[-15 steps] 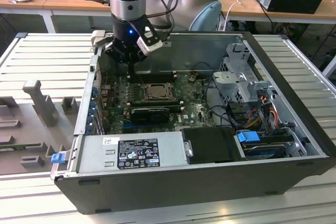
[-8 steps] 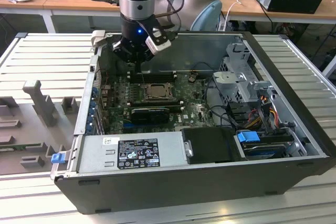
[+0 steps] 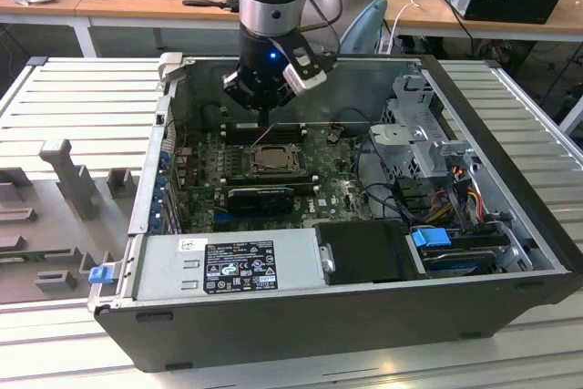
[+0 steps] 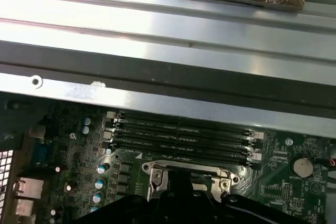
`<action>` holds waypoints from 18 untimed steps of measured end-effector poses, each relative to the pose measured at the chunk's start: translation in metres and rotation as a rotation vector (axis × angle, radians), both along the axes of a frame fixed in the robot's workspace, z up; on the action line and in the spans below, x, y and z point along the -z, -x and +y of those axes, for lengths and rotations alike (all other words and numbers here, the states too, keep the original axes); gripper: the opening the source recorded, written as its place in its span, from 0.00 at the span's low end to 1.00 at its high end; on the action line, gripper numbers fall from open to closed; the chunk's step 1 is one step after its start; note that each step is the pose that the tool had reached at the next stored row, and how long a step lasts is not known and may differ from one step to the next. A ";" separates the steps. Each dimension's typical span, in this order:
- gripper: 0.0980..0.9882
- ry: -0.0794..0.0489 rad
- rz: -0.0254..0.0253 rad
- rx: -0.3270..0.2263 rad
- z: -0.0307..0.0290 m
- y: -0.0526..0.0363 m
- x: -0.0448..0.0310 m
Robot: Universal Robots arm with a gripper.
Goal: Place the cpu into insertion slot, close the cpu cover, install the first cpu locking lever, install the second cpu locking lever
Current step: 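Install the first cpu locking lever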
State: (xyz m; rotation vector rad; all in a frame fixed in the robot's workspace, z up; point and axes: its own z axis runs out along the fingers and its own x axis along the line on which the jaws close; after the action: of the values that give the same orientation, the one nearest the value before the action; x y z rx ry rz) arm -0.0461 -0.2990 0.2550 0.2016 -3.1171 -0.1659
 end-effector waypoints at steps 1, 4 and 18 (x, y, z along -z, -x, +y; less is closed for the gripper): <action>0.01 -0.024 0.0000 0.002 0.0001 -0.0001 0.0006; 0.01 -0.031 -0.0002 0.011 0.0001 -0.0007 0.0057; 0.01 -0.031 -0.0162 0.038 0.0038 -0.0168 0.0266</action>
State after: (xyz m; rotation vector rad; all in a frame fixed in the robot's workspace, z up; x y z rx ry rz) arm -0.0293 -0.2951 0.2284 0.1449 -3.1375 -0.2140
